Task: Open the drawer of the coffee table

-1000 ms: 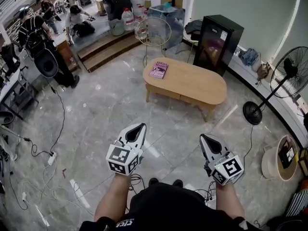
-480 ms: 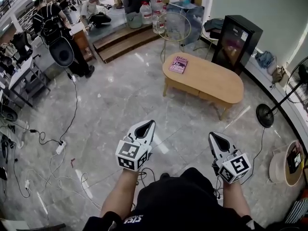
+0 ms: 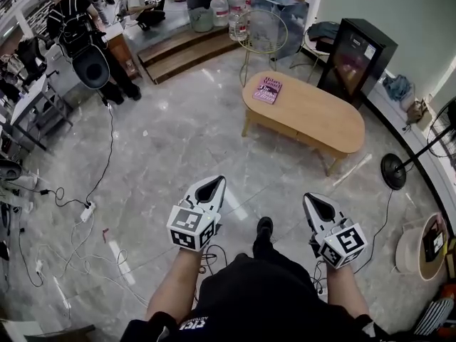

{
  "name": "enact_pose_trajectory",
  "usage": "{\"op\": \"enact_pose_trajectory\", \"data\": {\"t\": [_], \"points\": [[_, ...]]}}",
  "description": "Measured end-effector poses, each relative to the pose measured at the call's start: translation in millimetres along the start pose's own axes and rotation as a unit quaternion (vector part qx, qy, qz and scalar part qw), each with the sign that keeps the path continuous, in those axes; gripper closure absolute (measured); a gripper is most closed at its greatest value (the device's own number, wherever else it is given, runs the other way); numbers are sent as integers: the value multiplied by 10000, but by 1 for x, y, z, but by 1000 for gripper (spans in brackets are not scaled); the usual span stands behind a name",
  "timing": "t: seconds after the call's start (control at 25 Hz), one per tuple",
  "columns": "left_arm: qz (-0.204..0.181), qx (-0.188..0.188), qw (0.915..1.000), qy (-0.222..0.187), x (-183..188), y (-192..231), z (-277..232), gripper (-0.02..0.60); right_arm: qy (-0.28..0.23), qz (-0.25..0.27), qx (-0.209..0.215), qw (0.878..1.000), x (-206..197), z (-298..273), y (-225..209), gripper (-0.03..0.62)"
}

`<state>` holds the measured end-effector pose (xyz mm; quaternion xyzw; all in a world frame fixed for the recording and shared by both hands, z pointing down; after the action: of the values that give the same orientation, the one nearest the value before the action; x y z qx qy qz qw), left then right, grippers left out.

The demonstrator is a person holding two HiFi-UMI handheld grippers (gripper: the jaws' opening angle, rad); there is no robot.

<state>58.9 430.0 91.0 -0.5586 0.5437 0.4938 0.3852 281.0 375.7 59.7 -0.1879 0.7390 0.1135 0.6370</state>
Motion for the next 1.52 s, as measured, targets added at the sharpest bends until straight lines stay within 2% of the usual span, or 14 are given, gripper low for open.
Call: {"op": "enact_pose_trajectory", "data": {"t": [0.2,0.4,0.6,0.72,1.0,1.24,1.52], "points": [[-76,30,9999,113,8,12,-42,577,-4,-245,58,9997,-5,-32,-38,589],[49,8,9995,307,13,24,-99,577,-62,-379,67,9992,0,-65,-91,589],[-57,-156,9994,296,31,26,-158,577,-157,-443,-70,9989,10,-94,-154,589],[-80,-87,9994,321,40,40,-184,577,-214,-494,-102,9985,17,-109,-182,589],[87,171,9988,444,44,60,-225,577,-71,-512,200,9985,16,-137,-218,589],[-17,95,9988,479,50,48,-246,577,-84,-514,338,9981,23,-154,-237,589],[36,-30,9991,430,55,66,-265,577,-61,-488,296,9984,29,-173,-244,589]]}}
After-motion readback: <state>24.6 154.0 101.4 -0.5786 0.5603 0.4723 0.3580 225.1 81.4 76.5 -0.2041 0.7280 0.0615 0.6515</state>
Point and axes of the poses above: the fingertips, and each gripper's own axes: z backward along the fingers, y to its left, x out of its top, the point moved 1 cm from there along z, backward along the fingers
